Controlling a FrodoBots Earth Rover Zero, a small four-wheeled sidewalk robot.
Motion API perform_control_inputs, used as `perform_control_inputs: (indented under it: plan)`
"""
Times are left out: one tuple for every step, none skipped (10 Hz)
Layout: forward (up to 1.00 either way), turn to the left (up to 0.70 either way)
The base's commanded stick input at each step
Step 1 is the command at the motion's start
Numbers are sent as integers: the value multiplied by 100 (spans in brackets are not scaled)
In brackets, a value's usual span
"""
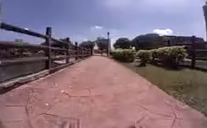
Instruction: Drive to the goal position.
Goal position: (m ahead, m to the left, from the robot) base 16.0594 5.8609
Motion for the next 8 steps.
perform_control_inputs:
  plan:
    - [70,0]
    - [70,0]
    - [70,0]
    - [70,0]
    - [70,0]
    - [70,0]
    - [70,0]
    - [70,0]
